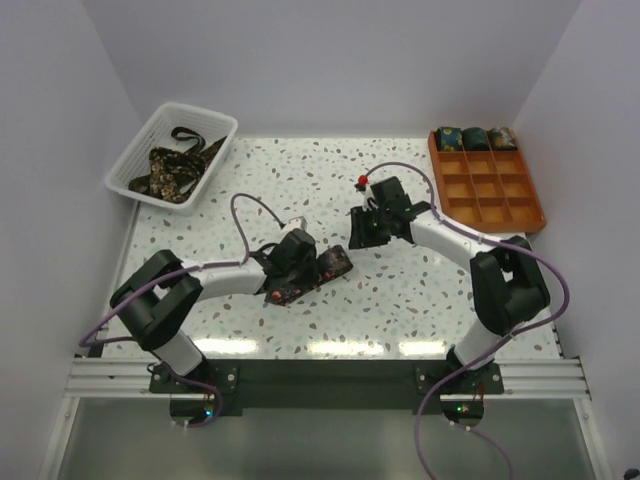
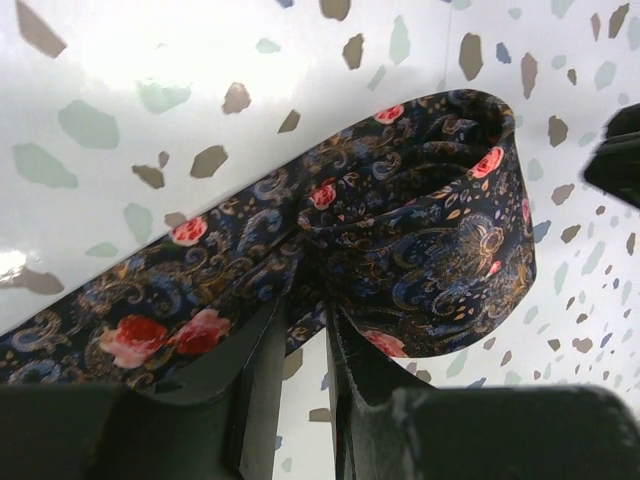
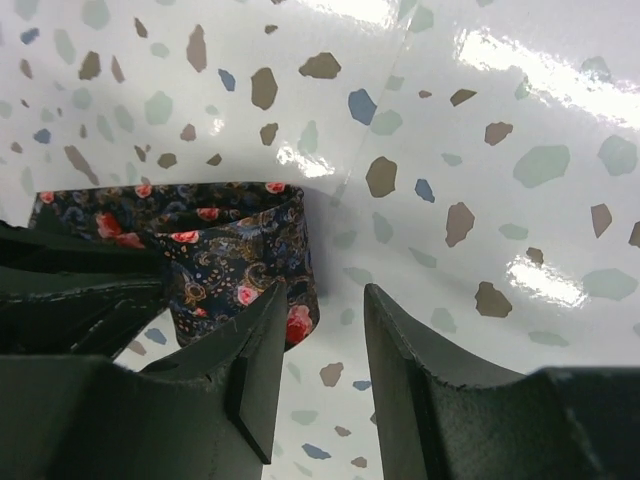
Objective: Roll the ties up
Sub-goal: Roll the tie
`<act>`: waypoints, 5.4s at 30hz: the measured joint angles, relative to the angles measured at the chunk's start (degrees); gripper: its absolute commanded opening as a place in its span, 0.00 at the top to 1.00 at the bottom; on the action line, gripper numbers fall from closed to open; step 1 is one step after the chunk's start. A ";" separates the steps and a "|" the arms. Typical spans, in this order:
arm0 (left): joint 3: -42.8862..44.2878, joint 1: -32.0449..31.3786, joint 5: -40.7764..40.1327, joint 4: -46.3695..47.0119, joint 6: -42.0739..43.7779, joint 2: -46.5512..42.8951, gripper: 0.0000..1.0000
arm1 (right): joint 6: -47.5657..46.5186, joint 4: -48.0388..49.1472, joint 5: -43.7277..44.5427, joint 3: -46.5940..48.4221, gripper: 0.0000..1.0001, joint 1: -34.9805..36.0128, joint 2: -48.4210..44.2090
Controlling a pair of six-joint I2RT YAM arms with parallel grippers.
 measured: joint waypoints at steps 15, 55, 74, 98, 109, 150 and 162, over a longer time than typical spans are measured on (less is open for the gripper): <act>3.56 -0.07 0.50 -0.11 1.40 3.54 0.73 | -1.29 0.04 -0.90 -0.02 0.63 0.02 2.60; 9.20 -2.03 -1.05 -5.42 1.97 0.46 0.52 | -1.25 0.92 -4.72 -1.07 0.63 0.72 2.58; 7.69 -2.03 -1.40 -3.41 0.11 1.33 0.95 | -0.59 0.92 -4.81 -1.07 0.60 1.14 0.76; -2.58 1.14 0.17 0.76 -1.40 -4.83 0.85 | 2.80 6.01 -13.75 -4.15 0.39 1.92 0.35; -4.28 1.16 0.59 2.64 -1.97 -4.83 0.83 | 5.11 9.66 -15.32 -6.19 0.32 2.56 3.72; -6.36 4.87 -1.90 -2.12 3.80 -9.46 0.58 | -5.33 -16.24 16.39 9.22 1.00 10.43 4.96; -1.09 6.34 1.44 0.37 7.21 -1.62 0.65 | -6.49 -22.29 26.71 14.64 1.00 13.25 8.55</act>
